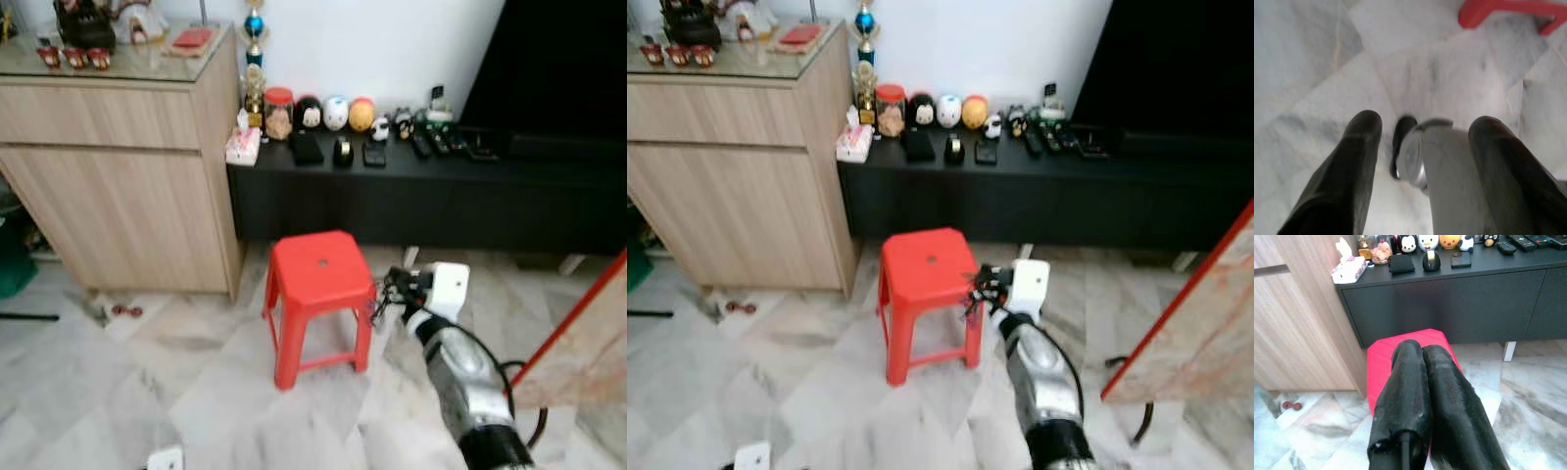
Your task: Hang keys on a hook
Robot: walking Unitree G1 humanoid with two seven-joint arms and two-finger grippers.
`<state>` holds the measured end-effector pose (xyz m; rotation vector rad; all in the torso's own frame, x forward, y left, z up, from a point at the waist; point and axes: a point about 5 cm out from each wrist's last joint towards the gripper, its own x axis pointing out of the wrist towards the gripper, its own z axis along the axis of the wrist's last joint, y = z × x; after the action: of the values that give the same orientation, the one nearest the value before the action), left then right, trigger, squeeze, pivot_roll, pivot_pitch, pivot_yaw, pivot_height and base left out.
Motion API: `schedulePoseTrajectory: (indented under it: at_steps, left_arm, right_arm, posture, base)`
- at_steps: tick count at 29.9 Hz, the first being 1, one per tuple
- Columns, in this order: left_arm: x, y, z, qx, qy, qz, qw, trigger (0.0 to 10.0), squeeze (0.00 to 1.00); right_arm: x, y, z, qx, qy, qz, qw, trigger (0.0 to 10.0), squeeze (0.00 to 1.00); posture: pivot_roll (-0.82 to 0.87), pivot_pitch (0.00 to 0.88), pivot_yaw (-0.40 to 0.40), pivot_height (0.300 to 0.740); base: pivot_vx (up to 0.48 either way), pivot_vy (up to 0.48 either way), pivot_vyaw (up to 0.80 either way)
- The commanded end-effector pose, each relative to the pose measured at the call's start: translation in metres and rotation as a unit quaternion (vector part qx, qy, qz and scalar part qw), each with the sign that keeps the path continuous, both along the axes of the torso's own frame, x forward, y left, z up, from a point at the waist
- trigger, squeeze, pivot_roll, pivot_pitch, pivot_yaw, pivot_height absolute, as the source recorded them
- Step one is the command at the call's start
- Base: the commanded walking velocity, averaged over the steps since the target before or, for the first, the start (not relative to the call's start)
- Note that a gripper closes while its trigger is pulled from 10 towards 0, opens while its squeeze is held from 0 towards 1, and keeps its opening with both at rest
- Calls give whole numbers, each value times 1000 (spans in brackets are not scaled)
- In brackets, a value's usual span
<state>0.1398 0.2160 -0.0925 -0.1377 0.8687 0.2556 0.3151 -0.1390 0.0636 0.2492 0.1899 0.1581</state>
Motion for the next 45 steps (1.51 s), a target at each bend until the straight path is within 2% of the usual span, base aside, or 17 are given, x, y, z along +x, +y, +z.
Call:
schedulePoseTrajectory:
  at_steps: [1, 8, 15, 21, 23, 25, 26, 28, 29, 30, 31, 34, 36, 40, 42, 45]
  left_arm:
    - [-3, -2, -2, -1, 7, -7, 1000, 10000, 0]
    - [-11, 9, -2, 3, 7, -2, 1000, 10000, 0]
    - [-11, 10, -1, 4, 9, -14, 1000, 10000, 0]
    - [-17, 9, -3, 1, 12, -13, 1000, 10000, 0]
    - [-18, 6, -4, -1, 14, -14, 1000, 10000, 0]
    - [-19, 6, -4, -1, 14, -13, 1000, 10000, 0]
    - [-19, 6, -4, -1, 14, -13, 1000, 10000, 0]
    - [-21, 8, -4, -1, 14, -12, 1000, 10000, 0]
    - [-21, 8, -4, -1, 14, -12, 1000, 10000, 0]
    - [-21, 9, -4, -1, 14, -12, 1000, 10000, 0]
    - [-22, 10, -4, -1, 14, -11, 1000, 10000, 0]
    - [-24, 12, -4, 0, 15, -12, 1000, 10000, 0]
    - [-24, 13, -4, 1, 15, -12, 1000, 10000, 0]
    - [-24, 14, -4, 1, 14, -12, 1000, 10000, 0]
    - [-26, 14, -4, 1, 15, -13, 1000, 10000, 0]
    - [-30, 15, -5, 1, 16, -13, 1000, 10000, 0]
  right_arm:
    - [3, -1, 7, -1, -13, -3, 1000, 10000, 0]
    - [3, -1, 7, 1, -13, -4, 1000, 10000, 0]
    - [3, -1, 6, 3, -12, -5, 1000, 10000, 0]
    - [-3, -8, -13, 10, 27, -14, 999, 10000, 0]
    - [-17, -19, -42, -11, 84, -25, 996, 10000, 0]
    - [-23, -30, -51, -16, 103, -47, 994, 10000, 0]
    - [-23, -30, -51, -16, 103, -47, 994, 10000, 0]
    - [-29, -52, -62, 32, 152, -114, 981, 10000, 0]
    - [-29, -52, -62, 32, 152, -114, 981, 10000, 0]
    - [-31, -58, -65, 56, 167, -137, 975, 10000, 0]
    - [-31, -64, -66, 58, 172, -147, 972, 10000, 0]
    - [-40, -78, -73, -14, 187, -132, 973, 10000, 0]
    - [-54, -89, -85, -49, 219, -135, 965, 10000, 0]
    - [-82, -103, -106, -62, 282, -162, 944, 10000, 0]
    - [-98, -103, -117, -73, 317, -158, 932, 10000, 0]
    - [-109, -102, -125, -80, 338, -153, 925, 10000, 0]
  posture:
    - [74, 0, -118, 740]
    - [73, 0, -118, 740]
    - [72, 0, -119, 740]
    - [69, 0, -122, 740]
    - [70, 0, -123, 740]
    - [67, 0, -122, 740]
    - [67, 0, -122, 740]
    - [72, 0, -124, 740]
    - [72, 0, -124, 740]
    - [76, 0, -122, 740]
    - [59, 0, -120, 740]
    - [55, 0, -120, 740]
    - [71, 0, -119, 740]
    - [59, 0, -111, 740]
    - [55, 0, -105, 740]
    - [53, 0, -100, 740]
  base:
    - [0, 0, 0]
    - [0, 0, 0]
    - [0, -79, 0]
    - [0, -425, 0]
    - [0, -429, 0]
    - [0, -428, 0]
    - [0, -428, 0]
    - [0, -416, 0]
    - [0, -416, 0]
    - [0, -412, 0]
    - [0, -405, 0]
    - [0, -405, 0]
    - [0, -407, 0]
    - [0, -405, 0]
    - [0, -407, 0]
    - [0, -406, 0]
